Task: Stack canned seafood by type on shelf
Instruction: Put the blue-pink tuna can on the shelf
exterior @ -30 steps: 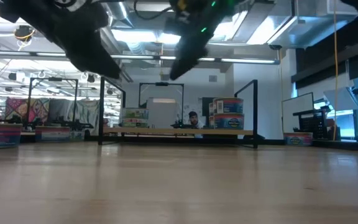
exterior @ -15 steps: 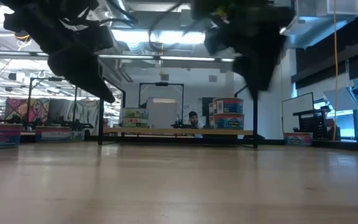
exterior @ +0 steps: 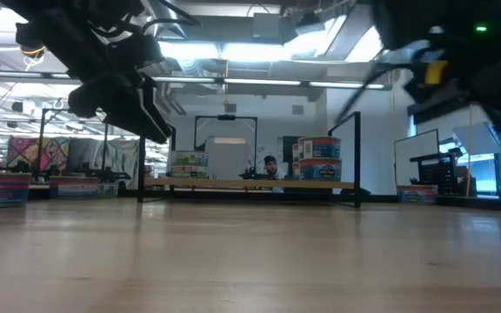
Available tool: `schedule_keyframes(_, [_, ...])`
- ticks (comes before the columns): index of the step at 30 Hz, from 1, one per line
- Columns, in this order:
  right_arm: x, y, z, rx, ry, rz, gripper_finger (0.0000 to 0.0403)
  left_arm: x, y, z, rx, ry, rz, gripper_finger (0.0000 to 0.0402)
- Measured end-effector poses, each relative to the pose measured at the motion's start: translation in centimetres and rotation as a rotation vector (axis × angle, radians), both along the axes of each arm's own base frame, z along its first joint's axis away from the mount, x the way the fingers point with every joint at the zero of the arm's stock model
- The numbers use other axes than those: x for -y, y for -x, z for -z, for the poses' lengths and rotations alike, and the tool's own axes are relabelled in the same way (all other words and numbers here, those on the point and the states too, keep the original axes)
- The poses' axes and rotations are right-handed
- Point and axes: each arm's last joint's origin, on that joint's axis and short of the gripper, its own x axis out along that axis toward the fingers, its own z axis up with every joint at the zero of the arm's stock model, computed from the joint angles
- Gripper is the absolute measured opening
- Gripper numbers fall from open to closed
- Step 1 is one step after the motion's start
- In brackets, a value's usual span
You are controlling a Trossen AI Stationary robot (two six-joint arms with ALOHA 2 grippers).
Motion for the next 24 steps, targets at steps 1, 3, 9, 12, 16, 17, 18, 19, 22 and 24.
schedule_keyframes(1, [-0.1, 0.7, 0.1, -0.007, 0.006, 0.028, 0.0284, -0.2, 0.0, 0.0, -0.003, 0.0, 0.001, 0.0249])
schedule_keyframes(3, [-0.1, 1.9, 0.3, -0.033, 0.008, 0.098, 0.0284, -0.5, 0.0, 0.0, -0.008, -0.003, -0.001, 0.0249])
schedule_keyframes(9, [0.1, 4.2, 1.5, -0.189, 0.084, 0.374, 0.0284, -1.1, 0.0, 0.0, -0.014, -0.009, -0.019, 0.0249])
schedule_keyframes(12, [0.5, 4.6, 2.6, -0.179, 0.126, 0.395, 0.0284, -1.3, 0.1, 0.0, -0.014, -0.009, -0.027, 0.0249])
schedule_keyframes(16, [1.4, 5.5, 3.8, -0.224, 0.174, 0.436, 0.0284, -1.3, 0.0, 0.0, -0.013, -0.009, -0.027, 0.0249])
schedule_keyframes(17, [1.5, 5.6, 4.0, -0.222, 0.172, 0.439, 0.0284, -1.3, 0.0, 0.0, -0.013, -0.008, -0.027, 0.0249])
schedule_keyframes(18, [1.5, 5.6, 4.3, -0.208, 0.166, 0.434, 0.0284, -1.3, 0.0, 0.0, -0.013, -0.008, -0.026, 0.0249])
schedule_keyframes(19, [1.4, 5.5, 4.5, -0.188, 0.156, 0.428, 0.0284, -1.3, 0.0, 0.0, -0.011, -0.007, -0.027, 0.0249])
schedule_keyframes(22, [1.3, 5.0, 4.7, -0.136, 0.131, 0.411, 0.0284, -1.3, 0.0, 0.0, -0.01, -0.005, -0.029, 0.0249])
schedule_keyframes(24, [1.4, 4.7, 4.6, -0.111, 0.116, 0.427, 0.0283, -1.3, 0.0, 0.0, -0.009, -0.005, -0.03, 0.0249])
